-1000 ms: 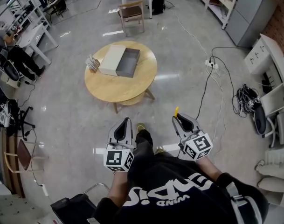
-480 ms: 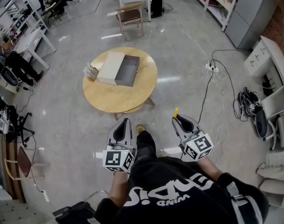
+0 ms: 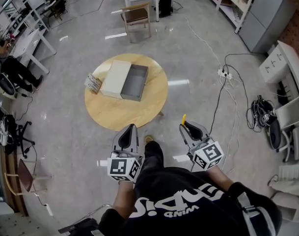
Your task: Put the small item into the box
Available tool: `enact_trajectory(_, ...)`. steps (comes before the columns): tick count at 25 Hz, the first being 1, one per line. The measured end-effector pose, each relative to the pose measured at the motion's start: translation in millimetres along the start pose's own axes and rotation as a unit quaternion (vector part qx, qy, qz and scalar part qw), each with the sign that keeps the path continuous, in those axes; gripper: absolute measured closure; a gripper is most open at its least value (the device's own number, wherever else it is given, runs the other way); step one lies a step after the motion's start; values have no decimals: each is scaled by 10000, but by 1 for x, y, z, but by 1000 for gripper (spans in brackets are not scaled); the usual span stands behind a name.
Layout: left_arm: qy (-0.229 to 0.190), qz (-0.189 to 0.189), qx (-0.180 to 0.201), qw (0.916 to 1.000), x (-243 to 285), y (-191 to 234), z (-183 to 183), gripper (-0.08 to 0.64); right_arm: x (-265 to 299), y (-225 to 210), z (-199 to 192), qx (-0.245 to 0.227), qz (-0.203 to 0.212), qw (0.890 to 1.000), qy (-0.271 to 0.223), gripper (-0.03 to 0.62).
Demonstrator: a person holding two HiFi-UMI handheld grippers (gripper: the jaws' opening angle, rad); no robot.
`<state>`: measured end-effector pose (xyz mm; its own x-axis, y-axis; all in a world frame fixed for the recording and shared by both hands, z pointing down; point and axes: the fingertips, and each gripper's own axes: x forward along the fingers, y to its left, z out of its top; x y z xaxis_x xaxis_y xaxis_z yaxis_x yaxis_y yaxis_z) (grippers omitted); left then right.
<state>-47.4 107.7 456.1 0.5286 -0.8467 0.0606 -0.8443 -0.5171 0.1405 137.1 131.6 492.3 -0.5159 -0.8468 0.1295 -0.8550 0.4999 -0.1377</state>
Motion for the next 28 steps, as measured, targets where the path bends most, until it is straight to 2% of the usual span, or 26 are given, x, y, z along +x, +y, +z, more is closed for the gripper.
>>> enact_trajectory(11, 73, -140, -72, 9998, 74, 69, 24, 551, 94, -24, 29, -25, -21, 9999, 97, 534)
enact_trajectory(19, 62, -380, -71, 9992, 128, 116, 43, 551, 165, -36, 54, -81, -41, 10000, 5, 534)
enact_trajectory(28, 99, -545, -59, 9984, 168, 146, 53, 551, 214, -50, 65, -28, -99, 9999, -7, 534)
